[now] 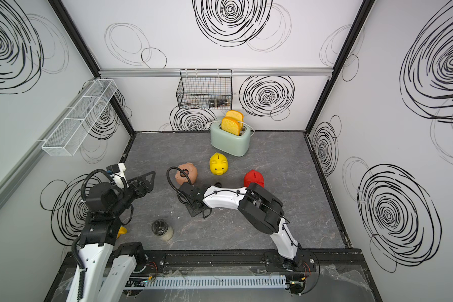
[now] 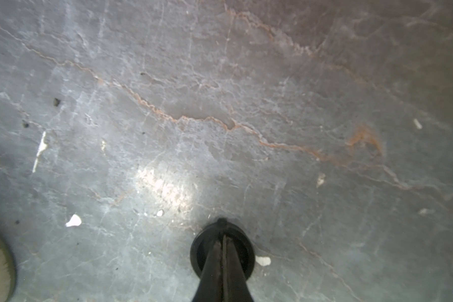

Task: Close piggy banks
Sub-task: Pick up the knob at the center of the board.

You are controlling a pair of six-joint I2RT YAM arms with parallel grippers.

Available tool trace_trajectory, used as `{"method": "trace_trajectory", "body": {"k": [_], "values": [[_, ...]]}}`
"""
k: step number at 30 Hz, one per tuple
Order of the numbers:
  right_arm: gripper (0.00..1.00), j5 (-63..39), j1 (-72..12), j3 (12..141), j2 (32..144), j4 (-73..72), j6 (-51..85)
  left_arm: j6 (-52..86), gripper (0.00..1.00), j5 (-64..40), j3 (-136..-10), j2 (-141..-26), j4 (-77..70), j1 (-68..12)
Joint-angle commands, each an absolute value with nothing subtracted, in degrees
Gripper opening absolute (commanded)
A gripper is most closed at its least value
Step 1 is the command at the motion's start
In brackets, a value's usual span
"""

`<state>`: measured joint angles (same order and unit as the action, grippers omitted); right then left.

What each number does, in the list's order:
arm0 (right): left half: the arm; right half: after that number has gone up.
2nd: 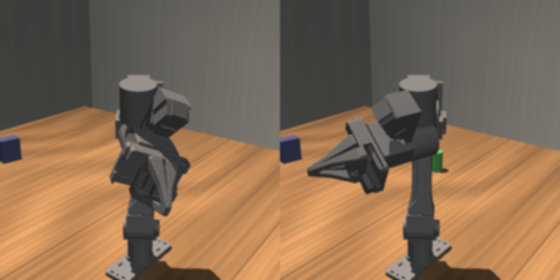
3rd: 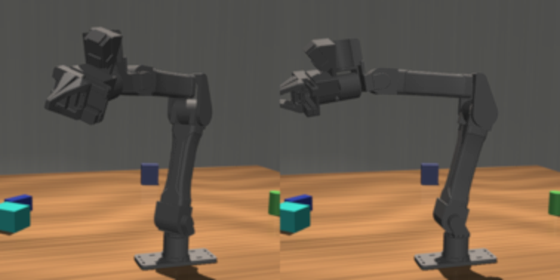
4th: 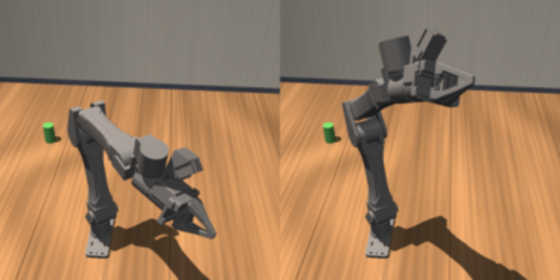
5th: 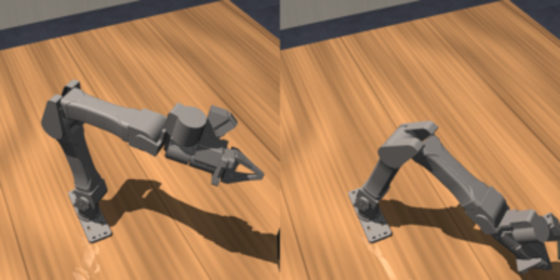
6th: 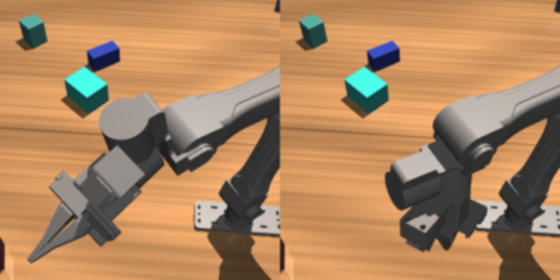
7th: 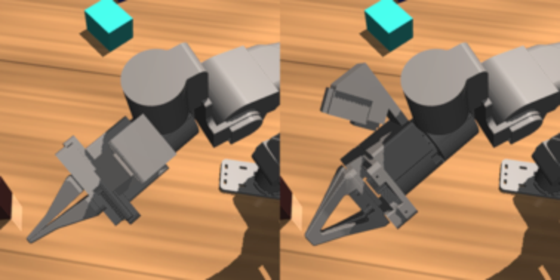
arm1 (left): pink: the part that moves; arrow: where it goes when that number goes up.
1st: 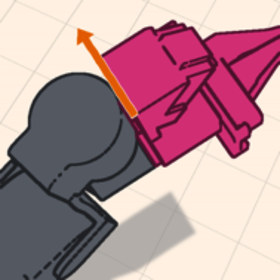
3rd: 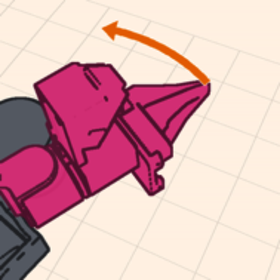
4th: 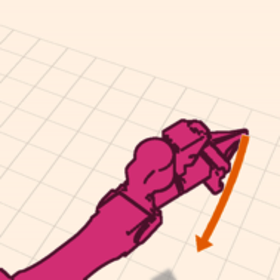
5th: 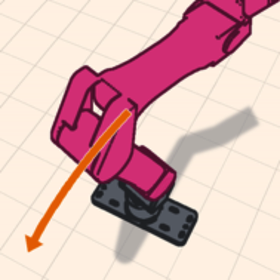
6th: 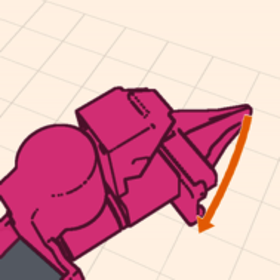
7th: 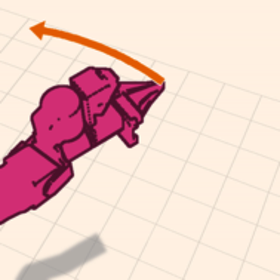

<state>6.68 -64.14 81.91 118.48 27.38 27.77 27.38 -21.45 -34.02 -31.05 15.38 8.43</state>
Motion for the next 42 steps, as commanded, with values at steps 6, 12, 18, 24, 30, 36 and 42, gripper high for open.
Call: {"method": "trace_trajectory", "body": {"k": [6,12,18,24,30,36,42], "values": [[0.0,8.84,-63.99,79.15,115.4,30.46,27.55,26.42,0.96,-20.17,-33.49,-30.51,14.45,8.53],[0.0,8.9,-62.86,75.8,107.84,26.53,28.37,26.45,0.96,-19.34,-33.62,-30.91,14.85,8.09],[0.0,9.04,-61.78,71.87,101.08,25.64,29.94,26.45,0.96,-18.57,-33.58,-31.37,15.05,7.74],[0.0,9.25,-60.7,68.78,94.18,25.18,31.45,28.12,0.96,-19.26,-33.31,-34.65,13.59,7.3],[0.0,7.93,-59.74,68.94,91.84,25.31,31.9,35.44,0.98,-22.63,-29.57,-41.0,2.54,7.02],[0.0,4.97,-57.72,73.61,94.68,24.75,32.24,41.88,0.99,-20.59,-28.39,-52.64,-11.94,4.58],[0.0,3.13,-55.89,84.07,102.59,27.09,28.16,45.9,0.92,-20.63,-28.36,-65.23,-25.53,3.35]]}}
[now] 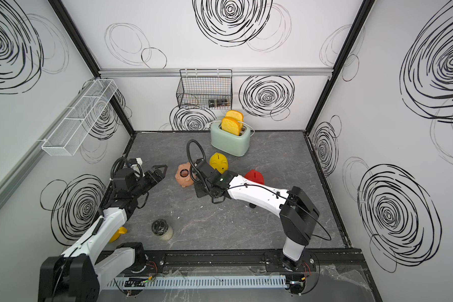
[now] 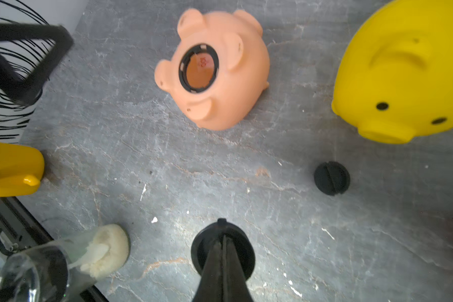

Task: Close piggy banks
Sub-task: Pick up the knob at the center of the board, then insert the knob into the piggy bank.

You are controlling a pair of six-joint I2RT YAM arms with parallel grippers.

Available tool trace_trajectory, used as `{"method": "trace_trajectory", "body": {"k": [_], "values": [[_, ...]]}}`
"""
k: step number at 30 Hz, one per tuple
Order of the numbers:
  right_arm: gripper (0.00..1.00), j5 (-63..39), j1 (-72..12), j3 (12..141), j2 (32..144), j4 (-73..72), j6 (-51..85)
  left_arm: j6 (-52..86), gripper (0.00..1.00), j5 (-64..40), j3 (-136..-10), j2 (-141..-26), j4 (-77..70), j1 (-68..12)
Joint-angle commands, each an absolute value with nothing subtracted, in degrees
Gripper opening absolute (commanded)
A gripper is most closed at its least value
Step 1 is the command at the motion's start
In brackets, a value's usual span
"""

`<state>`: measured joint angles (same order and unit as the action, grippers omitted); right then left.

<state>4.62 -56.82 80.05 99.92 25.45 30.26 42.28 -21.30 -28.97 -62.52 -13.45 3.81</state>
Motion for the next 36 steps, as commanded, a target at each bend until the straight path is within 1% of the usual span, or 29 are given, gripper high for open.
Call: {"method": "trace_trajectory", "body": {"k": [1,9,14,22,28,36], "values": [[0.0,2.53,-55.43,85.56,104.04,27.19,26.75,46.26,0.91,-20.31,-28.43,-66.97,-27.09,3.19],[0.0,-1.32,-52.79,92.71,110.89,22.7,13.79,48.0,0.83,-23.57,-25.53,-77.52,-42.19,3.03],[0.0,-1.73,-52.11,97.56,115.22,23.04,9.14,49.91,0.78,-29.18,-24.88,-83.43,-49.33,4.45],[0.0,-1.75,-52.08,104.27,120.29,24.89,6.54,49.38,0.74,-31.77,-24.79,-85.01,-50.08,6.37],[0.0,-4.03,-52.28,106.44,122.2,23.79,4.4,49.53,0.73,-32.48,-24.79,-85.29,-50.46,6.42],[0.0,-3.73,-53.01,111.31,125.73,25.84,3.21,50.01,0.72,-33.12,-24.96,-86.82,-51.59,6.33]]}}
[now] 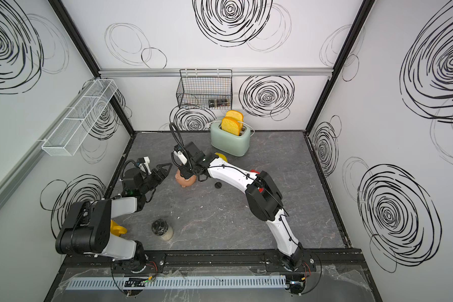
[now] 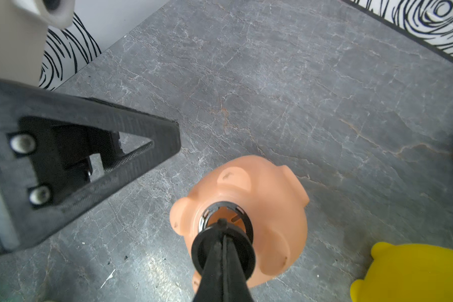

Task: Close piggy banks
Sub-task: Insert the knob into the piggy bank.

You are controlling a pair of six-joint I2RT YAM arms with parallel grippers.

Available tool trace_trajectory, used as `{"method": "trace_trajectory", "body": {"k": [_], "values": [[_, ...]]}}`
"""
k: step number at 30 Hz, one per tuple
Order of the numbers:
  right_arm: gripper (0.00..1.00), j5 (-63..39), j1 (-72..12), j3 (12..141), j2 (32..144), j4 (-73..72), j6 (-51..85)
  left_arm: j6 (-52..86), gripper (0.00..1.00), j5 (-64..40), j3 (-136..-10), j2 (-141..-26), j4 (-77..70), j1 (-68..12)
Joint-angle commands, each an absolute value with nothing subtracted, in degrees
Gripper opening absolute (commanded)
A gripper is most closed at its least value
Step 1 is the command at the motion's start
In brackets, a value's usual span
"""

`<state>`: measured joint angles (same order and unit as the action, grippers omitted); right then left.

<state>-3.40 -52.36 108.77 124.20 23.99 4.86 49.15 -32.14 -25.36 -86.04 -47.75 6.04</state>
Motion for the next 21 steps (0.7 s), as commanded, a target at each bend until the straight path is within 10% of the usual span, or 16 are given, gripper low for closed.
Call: {"method": "trace_trajectory", "body": {"k": [1,21], "values": [[0.0,-3.42,-53.15,112.01,126.28,26.39,3.19,50.01,0.72,-33.05,-25.03,-86.99,-51.59,6.33],[0.0,-0.04,-54.07,114.97,129.84,30.4,2.99,49.69,0.71,-32.78,-25.05,-88.42,-51.51,6.24]]}}
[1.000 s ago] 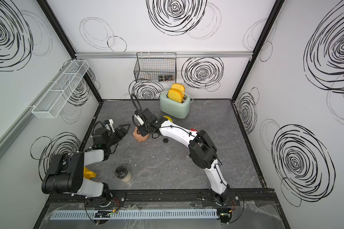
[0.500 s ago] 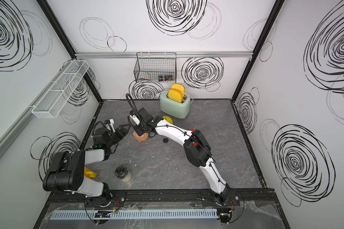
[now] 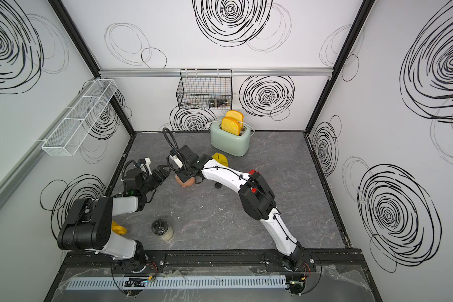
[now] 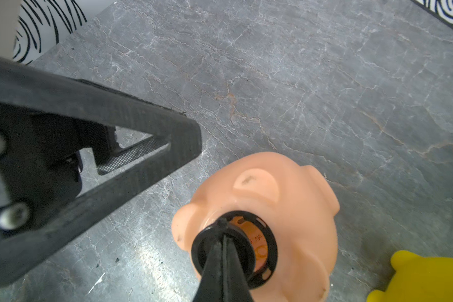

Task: Close piggy banks
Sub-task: Insert the knob into the piggy bank.

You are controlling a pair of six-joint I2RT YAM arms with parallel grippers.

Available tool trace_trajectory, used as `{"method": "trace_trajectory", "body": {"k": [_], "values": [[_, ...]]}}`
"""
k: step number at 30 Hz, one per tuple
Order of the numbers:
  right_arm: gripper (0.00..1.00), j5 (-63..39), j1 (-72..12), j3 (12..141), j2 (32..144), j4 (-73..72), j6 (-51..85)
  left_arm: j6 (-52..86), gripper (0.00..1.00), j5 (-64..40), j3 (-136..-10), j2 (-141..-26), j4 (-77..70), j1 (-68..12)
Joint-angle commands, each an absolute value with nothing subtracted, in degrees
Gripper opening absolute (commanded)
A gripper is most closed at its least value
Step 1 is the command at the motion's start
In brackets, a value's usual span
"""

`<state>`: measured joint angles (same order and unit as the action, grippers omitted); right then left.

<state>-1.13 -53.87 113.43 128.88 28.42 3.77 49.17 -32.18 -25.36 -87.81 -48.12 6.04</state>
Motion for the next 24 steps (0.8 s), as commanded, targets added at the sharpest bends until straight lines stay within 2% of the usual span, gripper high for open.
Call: {"method": "trace_trajectory", "body": {"k": [1,24], "values": [[0.0,0.12,-54.14,115.05,129.92,30.58,2.99,49.75,0.71,-32.78,-25.05,-88.36,-51.49,6.24],[0.0,6.62,-55.33,119.72,134.26,35.48,2.57,49.59,0.71,-32.61,-25.44,-89.64,-51.77,5.39]]}}
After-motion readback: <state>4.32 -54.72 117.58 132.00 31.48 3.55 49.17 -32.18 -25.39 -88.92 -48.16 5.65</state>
